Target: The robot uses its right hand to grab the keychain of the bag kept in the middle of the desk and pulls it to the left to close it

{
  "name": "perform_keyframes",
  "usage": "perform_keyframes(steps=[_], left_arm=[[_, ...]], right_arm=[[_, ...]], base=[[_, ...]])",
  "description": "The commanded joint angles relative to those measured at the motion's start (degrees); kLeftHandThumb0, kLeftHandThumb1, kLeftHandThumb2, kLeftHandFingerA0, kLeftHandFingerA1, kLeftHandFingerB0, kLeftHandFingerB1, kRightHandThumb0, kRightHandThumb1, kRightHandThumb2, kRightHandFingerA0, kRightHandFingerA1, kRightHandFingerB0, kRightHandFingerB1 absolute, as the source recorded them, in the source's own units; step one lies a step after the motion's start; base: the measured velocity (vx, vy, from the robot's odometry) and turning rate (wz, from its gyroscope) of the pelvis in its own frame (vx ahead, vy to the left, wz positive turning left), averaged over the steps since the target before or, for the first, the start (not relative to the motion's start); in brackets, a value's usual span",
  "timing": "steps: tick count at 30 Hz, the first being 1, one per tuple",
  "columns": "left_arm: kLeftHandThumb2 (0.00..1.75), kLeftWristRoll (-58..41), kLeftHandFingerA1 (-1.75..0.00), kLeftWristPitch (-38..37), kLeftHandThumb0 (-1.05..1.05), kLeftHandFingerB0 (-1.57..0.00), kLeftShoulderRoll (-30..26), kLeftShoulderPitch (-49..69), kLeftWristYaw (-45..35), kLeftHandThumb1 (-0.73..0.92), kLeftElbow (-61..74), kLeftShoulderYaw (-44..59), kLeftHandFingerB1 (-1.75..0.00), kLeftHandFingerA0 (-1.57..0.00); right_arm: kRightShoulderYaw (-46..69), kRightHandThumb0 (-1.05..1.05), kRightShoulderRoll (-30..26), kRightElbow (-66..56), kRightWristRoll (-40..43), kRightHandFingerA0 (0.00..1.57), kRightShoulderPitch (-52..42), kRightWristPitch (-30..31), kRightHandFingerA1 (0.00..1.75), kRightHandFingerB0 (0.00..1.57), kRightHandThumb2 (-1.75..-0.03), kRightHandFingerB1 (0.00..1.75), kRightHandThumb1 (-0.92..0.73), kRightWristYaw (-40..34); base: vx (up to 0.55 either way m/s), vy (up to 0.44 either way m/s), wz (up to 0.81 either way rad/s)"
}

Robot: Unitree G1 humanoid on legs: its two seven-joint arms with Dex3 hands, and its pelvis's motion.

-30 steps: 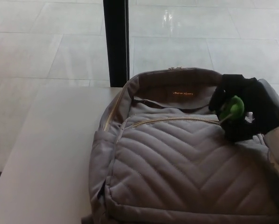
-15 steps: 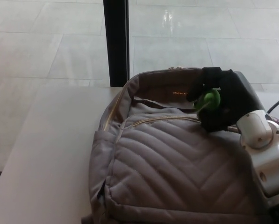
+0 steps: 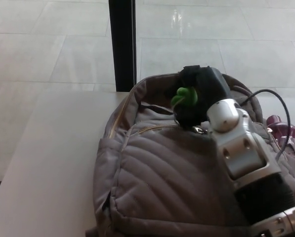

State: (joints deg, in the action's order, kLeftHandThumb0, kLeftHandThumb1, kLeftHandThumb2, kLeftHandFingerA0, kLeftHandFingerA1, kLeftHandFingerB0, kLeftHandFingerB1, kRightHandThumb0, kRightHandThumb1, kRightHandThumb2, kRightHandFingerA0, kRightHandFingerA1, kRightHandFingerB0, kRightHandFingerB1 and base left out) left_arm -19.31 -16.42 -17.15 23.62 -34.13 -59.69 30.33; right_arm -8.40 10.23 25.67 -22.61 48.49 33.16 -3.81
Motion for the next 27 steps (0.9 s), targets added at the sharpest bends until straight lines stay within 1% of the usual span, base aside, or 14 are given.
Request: perform_keyframes(steps=[1, 7, 8, 9, 10, 14, 15, 16, 18, 19, 21, 22, 24, 27], left_arm=[[0.73, 0.7, -0.61, 1.5, -0.87, -0.65, 0.0, -0.3, 2.5, 0.92, 1.0, -1.3, -0.51, -0.66], [0.84, 1.4, -0.59, 0.3, -0.96, -0.58, 0.1, -0.3, 2.8, 0.79, 1.2, -3.0, -0.52, -0.66], [0.72, 1.4, -0.57, 0.4, -0.9, -0.62, 0.1, -0.4, 2.8, 0.92, 1.1, -3.2, -0.49, -0.67], [0.72, 1.5, -0.57, 0.5, -0.91, -0.66, 0.1, -0.5, 2.7, 0.92, 1.0, -3.5, -0.5, -0.69], [0.72, 1.7, -0.57, 0.4, -0.91, -0.66, 0.1, -0.4, 2.6, 0.92, 1.0, -3.7, -0.5, -0.69], [0.73, 1.7, -0.56, 0.5, -0.9, -0.64, 0.4, -0.6, 2.6, 0.92, 1.4, -4.3, -0.49, -0.67], [0.73, 1.6, -0.57, 0.3, -0.9, -0.57, 0.6, -0.7, 2.6, 0.92, 1.4, -4.3, -0.5, -0.64], [1.11, 1.7, -0.64, -0.4, -0.86, -0.54, 0.8, -0.4, 1.9, 0.74, 1.6, -4.6, -0.6, -0.56], [1.11, 1.7, -0.64, -0.5, -0.86, -0.54, 0.9, -0.4, 1.9, 0.74, 1.8, -4.8, -0.6, -0.56], [0.74, 1.6, -0.58, 0.0, -0.88, -0.57, 1.1, -1.1, 1.6, 0.92, 1.4, -5.0, -0.5, -0.6], [0.75, 1.9, -0.58, -0.1, -0.88, -0.56, 1.1, -1.4, 2.2, 0.92, 1.2, -5.2, -0.51, -0.61], [0.76, 1.7, -0.59, -0.3, -0.88, -0.56, 1.2, -1.6, 1.7, 0.92, 1.0, -5.3, -0.5, -0.6], [0.75, 1.4, -0.58, 0.1, -0.89, -0.57, 1.0, -2.0, 1.4, 0.92, 1.2, -5.4, -0.5, -0.61], [0.75, 1.6, -0.57, -0.1, -0.9, -0.56, 1.0, -1.6, 1.9, 0.92, 2.0, -5.6, -0.51, -0.6]], right_arm=[[1.2, -0.28, 6.8, 4.5, 1.4, 0.95, 3.0, 5.5, 1.68, 0.78, -0.92, 1.26, -0.64, -7.0], [1.4, -0.33, 12.6, 8.9, 3.3, 0.93, 4.9, 5.8, 1.68, 0.79, -0.76, 1.37, -0.74, -12.2], [1.0, -0.34, 13.1, 9.4, 3.2, 0.96, 4.9, 5.6, 1.66, 0.82, -0.8, 1.37, -0.71, -12.9], [0.1, -0.34, 14.3, 11.1, 2.9, 0.93, 5.2, 5.0, 1.43, 0.77, -0.88, 1.39, -0.65, -13.8], [-0.4, -0.34, 15.3, 13.0, 2.9, 0.93, 5.8, 4.6, 1.43, 0.77, -0.88, 1.39, -0.65, -14.3], [-0.1, -0.34, 17.1, 14.1, 4.0, 0.96, 5.8, 3.7, 1.44, 0.77, -0.87, 1.3, -0.66, -16.7], [0.5, -0.4, 20.0, 16.6, 5.3, 0.93, 6.6, 1.2, 1.26, 0.84, -0.77, 1.12, -0.72, -18.9], [1.5, -0.46, 21.9, 19.0, 6.8, 0.9, 7.8, -1.4, 1.41, 0.8, -0.71, 1.22, -0.8, -19.7], [1.6, -0.46, 21.8, 19.3, 7.2, 0.9, 8.0, -1.8, 1.41, 0.8, -0.71, 1.22, -0.8, -19.9], [3.3, -0.44, 23.8, 21.4, 8.8, 0.89, 10.3, -2.6, 1.51, 0.73, -0.7, 1.07, -0.85, -21.2], [4.4, -0.34, 25.7, 22.1, 10.2, 0.78, 12.0, -2.9, 1.18, 0.64, -0.66, 0.74, -0.83, -22.8], [4.6, -0.27, 26.0, 22.4, 11.2, 0.72, 11.9, -5.0, 1.43, 0.66, -0.73, 0.86, -0.78, -21.7], [5.4, -0.24, 26.3, 23.9, 11.9, 0.74, 13.9, -4.8, 1.57, 0.61, -0.7, 1.04, -0.75, -22.2], [6.0, -0.27, 27.0, 25.1, 12.6, 0.78, 15.6, -5.3, 1.52, 0.64, -0.73, 0.94, -0.73, -23.4]], base=[[0.0, 0.0, 0.0], [0.0, 0.0, 0.01], [0.0, 0.0, 0.0], [0.0, 0.0, 0.0], [0.0, 0.0, 0.0], [0.0, 0.0, 0.0], [0.0, 0.0, 0.0], [0.0, 0.0, 0.0], [0.0, 0.0, 0.0], [0.0, 0.0, 0.0], [0.0, 0.0, 0.0], [0.0, 0.0, 0.0], [0.0, 0.0, 0.0], [0.0, 0.0, 0.0]])
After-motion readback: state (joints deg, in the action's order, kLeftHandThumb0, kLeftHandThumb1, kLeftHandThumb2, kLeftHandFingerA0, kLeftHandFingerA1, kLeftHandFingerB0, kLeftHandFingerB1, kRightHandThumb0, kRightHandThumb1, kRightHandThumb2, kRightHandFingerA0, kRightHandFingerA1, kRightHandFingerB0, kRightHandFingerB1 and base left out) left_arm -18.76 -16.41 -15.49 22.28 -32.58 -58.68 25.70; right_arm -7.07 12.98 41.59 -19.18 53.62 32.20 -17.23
